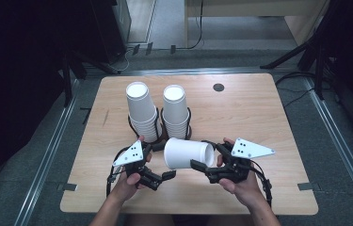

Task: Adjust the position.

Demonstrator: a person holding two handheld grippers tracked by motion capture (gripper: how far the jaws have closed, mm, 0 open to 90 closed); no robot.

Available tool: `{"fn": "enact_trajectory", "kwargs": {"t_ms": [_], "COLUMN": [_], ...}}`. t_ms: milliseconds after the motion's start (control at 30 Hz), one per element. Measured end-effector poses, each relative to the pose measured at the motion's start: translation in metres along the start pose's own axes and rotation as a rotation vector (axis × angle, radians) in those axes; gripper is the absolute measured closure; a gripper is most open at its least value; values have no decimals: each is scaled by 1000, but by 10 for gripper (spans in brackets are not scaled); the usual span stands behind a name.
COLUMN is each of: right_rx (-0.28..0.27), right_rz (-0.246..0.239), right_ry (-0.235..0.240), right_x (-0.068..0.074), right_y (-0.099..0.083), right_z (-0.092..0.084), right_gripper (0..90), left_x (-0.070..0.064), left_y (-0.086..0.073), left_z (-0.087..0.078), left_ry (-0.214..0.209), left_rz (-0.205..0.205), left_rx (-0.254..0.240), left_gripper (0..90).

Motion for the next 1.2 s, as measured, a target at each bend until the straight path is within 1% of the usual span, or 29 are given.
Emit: {"fn": "enact_trajectory", "kwargs": {"t_ms": [200,333,433,600,800,1033,1200], "right_rx": [-18,-30,-25,-19,-18,-16,-13], "right_rz": [25,55,67,74,82,81,90], "right_ry": [38,65,80,107,129,138,147], "right_x": [-1,-4,-4,-5,-4,-4,-3], "right_y": [-2,-5,-8,-12,-13,-12,-12], "right_z": [0,1,3,6,7,7,7], "right_gripper": [246,246,246,247,246,247,247], "left_x": [-4,-5,-7,-8,-9,-12,-13], "left_y": [3,3,3,4,5,5,5], "left_z": [0,2,3,3,4,8,8], "left_ry": [-17,-30,-38,-42,-51,-55,-60], "left_rz": [8,14,21,31,29,43,41], "left_rx": [-5,-3,-3,-2,-9,2,-2], "left_gripper": [0,0,0,0,0,0,0]}}
Point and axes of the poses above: each handheld gripper's, and its own axes: z roughly forward along the jaws, y roughly out of its top, x roughly to its left, the point moved 2 cm from there along z, roughly forward along the jaws, and after that the axes turned 3 degrees about y, right-handed, at the moved point
